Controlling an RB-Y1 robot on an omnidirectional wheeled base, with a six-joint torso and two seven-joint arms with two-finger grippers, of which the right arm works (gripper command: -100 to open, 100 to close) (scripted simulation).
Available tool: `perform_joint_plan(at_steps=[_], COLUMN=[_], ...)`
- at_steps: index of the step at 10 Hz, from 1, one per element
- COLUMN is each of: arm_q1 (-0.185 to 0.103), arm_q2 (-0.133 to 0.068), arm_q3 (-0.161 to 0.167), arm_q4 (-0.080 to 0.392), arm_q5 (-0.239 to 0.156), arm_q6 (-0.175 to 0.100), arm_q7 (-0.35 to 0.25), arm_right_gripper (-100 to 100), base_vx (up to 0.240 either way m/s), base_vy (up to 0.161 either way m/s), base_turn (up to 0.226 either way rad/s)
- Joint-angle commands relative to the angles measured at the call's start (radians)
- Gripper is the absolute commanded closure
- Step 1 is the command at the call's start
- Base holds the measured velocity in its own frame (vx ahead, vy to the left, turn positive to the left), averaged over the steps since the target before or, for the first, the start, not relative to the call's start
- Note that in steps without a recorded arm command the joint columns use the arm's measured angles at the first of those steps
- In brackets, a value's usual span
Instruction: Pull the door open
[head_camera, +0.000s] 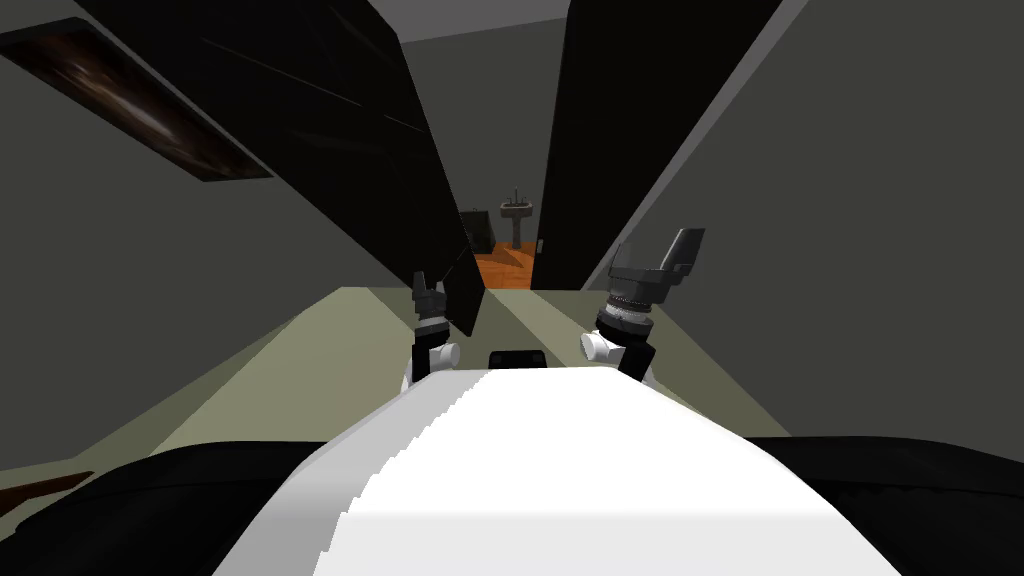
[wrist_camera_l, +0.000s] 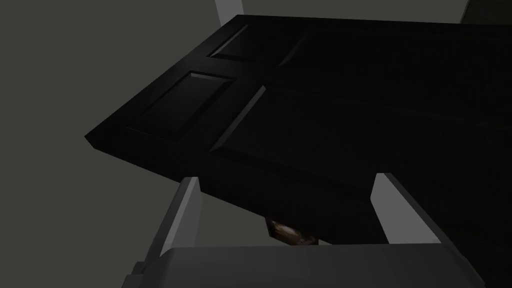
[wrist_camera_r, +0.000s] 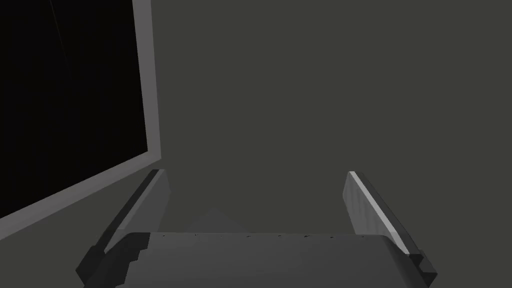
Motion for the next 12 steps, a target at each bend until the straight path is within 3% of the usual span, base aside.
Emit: perform_joint_plan(at_steps=[1, 12], arm_q1=[-0.008, -0.064], arm_q2=[-0.010, -0.060], arm_q3=[-0.001, -0.012], arm_q4=[0.029, 0.239], arm_q5=[-0.001, -0.010], arm_q6=[-0.003, -0.026], arm_q7=[-0.004, -0.032], arm_right_gripper=[-100, -100], base_vx=[0.073, 0.121], base_vy=[0.007, -0.004], base_turn=[0.008, 0.010])
